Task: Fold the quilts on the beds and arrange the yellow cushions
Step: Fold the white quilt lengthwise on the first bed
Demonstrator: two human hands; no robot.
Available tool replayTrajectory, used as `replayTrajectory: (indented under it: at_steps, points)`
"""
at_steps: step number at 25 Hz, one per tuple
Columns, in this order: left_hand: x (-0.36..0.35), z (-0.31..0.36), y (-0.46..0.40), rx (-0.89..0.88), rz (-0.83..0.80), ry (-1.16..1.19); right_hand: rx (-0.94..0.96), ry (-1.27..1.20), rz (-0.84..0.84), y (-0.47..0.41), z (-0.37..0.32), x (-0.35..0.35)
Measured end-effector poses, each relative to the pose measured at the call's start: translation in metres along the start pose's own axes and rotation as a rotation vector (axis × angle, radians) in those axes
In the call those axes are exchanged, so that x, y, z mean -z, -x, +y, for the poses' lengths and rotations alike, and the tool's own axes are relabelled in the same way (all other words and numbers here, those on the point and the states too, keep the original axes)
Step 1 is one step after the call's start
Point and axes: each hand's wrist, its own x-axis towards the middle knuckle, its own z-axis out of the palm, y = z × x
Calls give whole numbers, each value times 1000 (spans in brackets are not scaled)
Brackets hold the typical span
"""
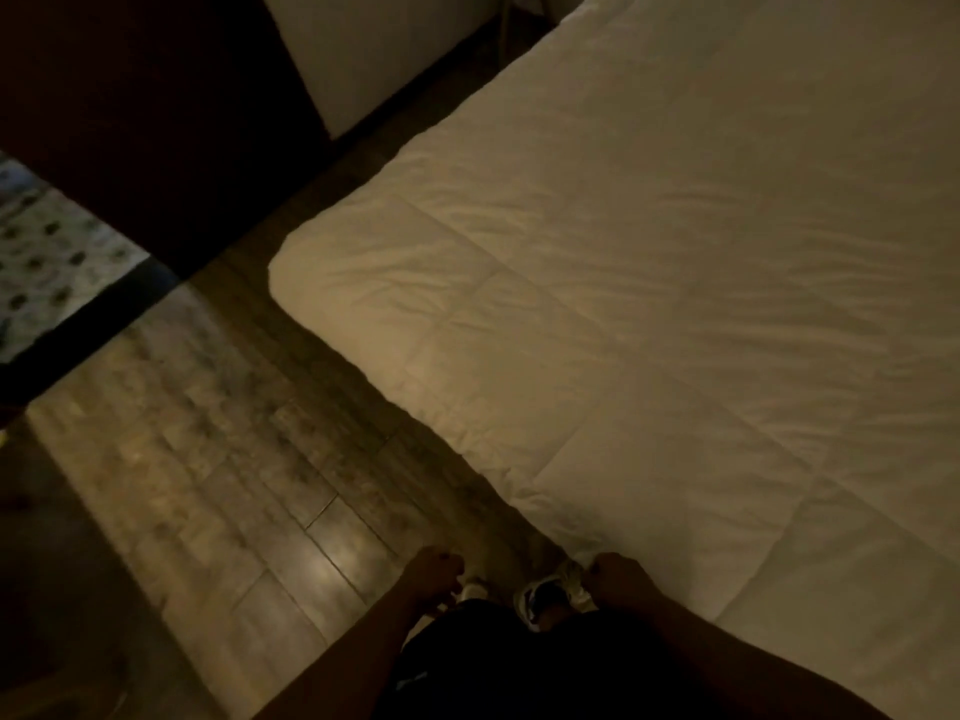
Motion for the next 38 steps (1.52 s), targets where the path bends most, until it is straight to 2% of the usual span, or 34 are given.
replayTrajectory:
  at_steps: [3,6,8,9,16,22,25,30,31,32,33,34,35,36,37,38]
  points:
    - [13,-42,2,-19,57,-1,121,141,15,-2,-38,-13]
    - [29,-83,2,-28,61,-88,219,255,141,-6,-63,-30]
    - [39,-106,5,-10,63,-96,250,302,37,-25,-71,-46]
    - [43,-114,7,-1,76,-67,229,317,-28,-19,-81,-47]
    - [58,-149,13,42,157,105,289,481,-84,-18,-132,-44]
    - [68,-149,13,114,202,216,290,521,-163,-39,-162,-21]
    - [79,-142,15,206,217,407,269,538,-195,-54,-168,-6]
    - [85,-152,9,263,341,498,257,569,-216,-75,-202,18]
    - [85,-158,2,282,324,585,270,568,-215,-80,-214,22]
    - [88,-169,-12,288,215,639,282,568,-226,-85,-227,25]
    - [88,-178,-21,95,329,582,310,584,-231,-92,-241,27]
    - [91,-187,-27,66,309,721,333,595,-241,-95,-257,29]
    - [99,-191,-32,42,203,828,367,614,-253,-102,-273,29]
    - [106,-195,-37,-14,263,794,396,636,-268,-111,-291,31]
    - [107,-198,-39,-95,334,633,418,653,-274,-118,-313,32]
    - [113,-200,-40,-205,491,346,429,661,-272,-122,-336,33]
